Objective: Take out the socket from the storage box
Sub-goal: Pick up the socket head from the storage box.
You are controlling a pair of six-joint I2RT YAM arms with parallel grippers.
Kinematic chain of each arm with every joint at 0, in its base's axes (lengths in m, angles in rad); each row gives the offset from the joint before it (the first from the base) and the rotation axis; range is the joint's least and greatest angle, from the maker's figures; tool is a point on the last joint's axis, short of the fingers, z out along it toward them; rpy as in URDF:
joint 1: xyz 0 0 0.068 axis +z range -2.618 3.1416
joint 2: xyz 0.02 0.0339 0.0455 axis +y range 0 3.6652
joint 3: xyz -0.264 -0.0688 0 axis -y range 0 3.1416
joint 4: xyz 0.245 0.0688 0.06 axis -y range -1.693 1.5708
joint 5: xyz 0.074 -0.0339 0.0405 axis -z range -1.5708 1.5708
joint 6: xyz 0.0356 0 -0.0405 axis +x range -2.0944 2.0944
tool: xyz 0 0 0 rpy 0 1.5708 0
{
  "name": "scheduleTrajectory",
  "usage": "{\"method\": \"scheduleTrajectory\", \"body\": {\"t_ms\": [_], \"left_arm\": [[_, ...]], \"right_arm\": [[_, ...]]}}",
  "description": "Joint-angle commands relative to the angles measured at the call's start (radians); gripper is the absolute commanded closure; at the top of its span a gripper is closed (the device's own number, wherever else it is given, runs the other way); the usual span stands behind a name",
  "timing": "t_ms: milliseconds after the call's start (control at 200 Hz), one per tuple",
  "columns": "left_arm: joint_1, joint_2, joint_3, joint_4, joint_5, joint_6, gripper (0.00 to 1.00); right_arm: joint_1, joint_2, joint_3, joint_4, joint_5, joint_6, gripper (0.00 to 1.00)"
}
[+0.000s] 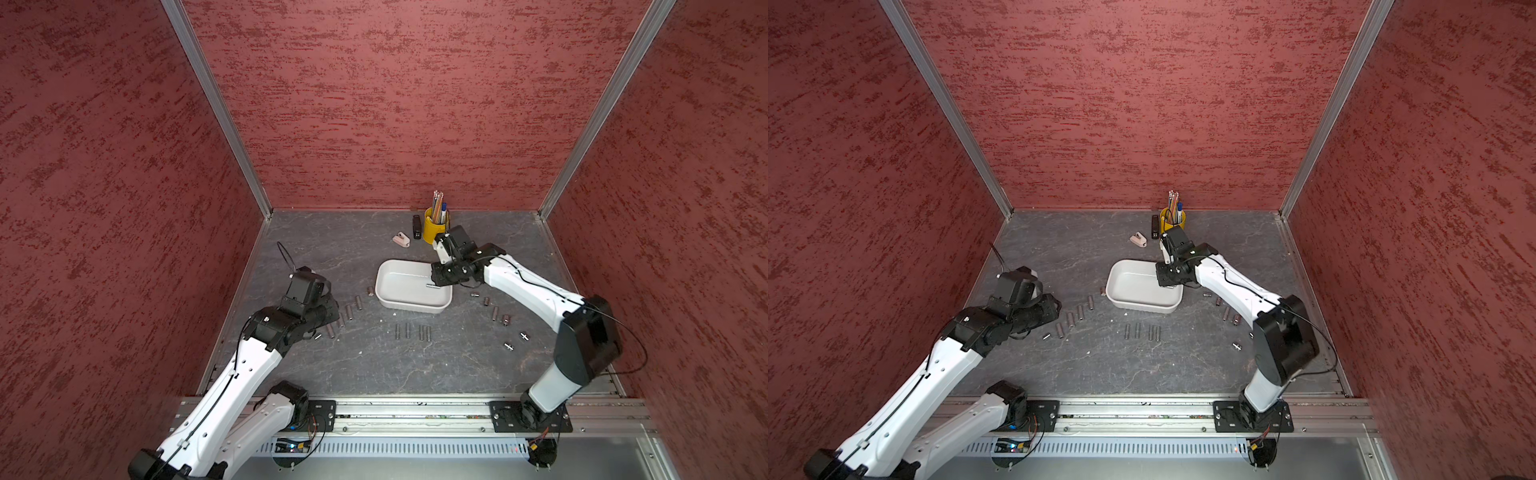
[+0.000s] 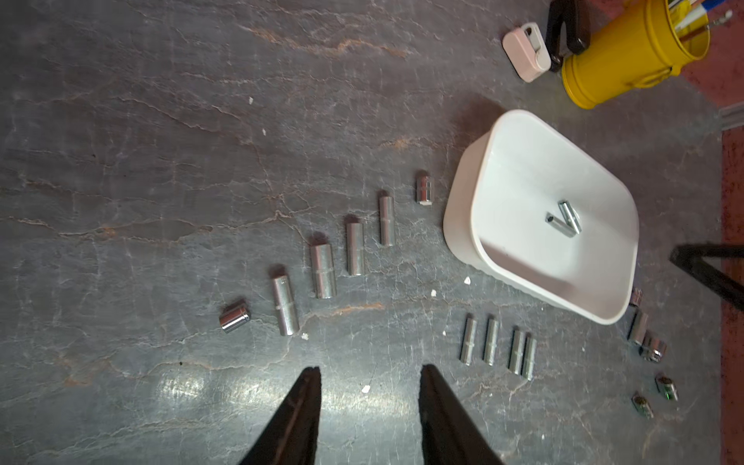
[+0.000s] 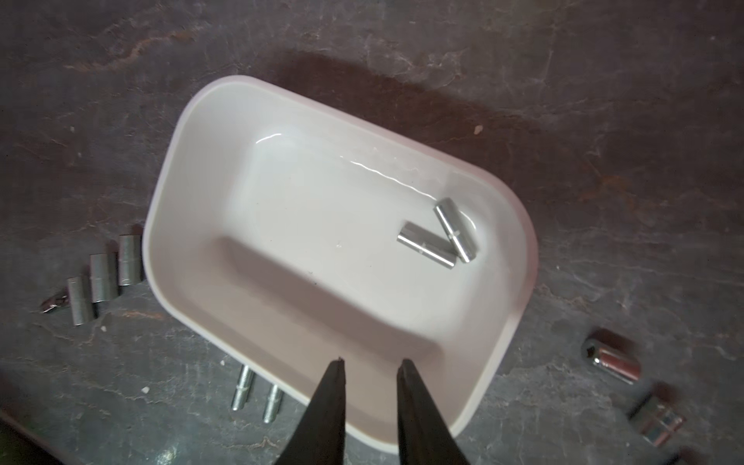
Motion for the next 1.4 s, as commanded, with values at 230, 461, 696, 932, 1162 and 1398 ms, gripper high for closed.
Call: {"method": "scheduleTrajectory", "body": {"t_ms": [230,461,696,932,1162,1398], "left_arm": [[-0.013,-0.082,0.100,-0.097,-0.005,0.082,0.52],[-0.038,-0.077,0.068,-0.077,-0.019,0.076,0.51],[-0.038,-0.054,0.065,-0.071,-0.022,0.075,0.51],[-0.038,-0.054,0.062,-0.070,-0.026,0.073,0.50],[-0.038,-0.056,0.062,-0.070,-0.028,0.072,0.50],[-0.038,-0.054,0.060,-0.068,-0.027,0.072,0.50]], "right_arm": [[-0.003,0.239,0.173,-0.067,0.165,-0.074,0.74],[-0.025,0.330,0.232,-0.101,0.181,-0.079,0.74],[-0.030,0.383,0.251,-0.098,0.214,-0.077,0.74],[-0.033,0.436,0.258,-0.087,0.201,-0.072,0.75],[-0.034,0.477,0.259,-0.095,0.159,-0.054,0.78],[-0.033,0.442,0.262,-0.089,0.110,-0.025,0.87]]}}
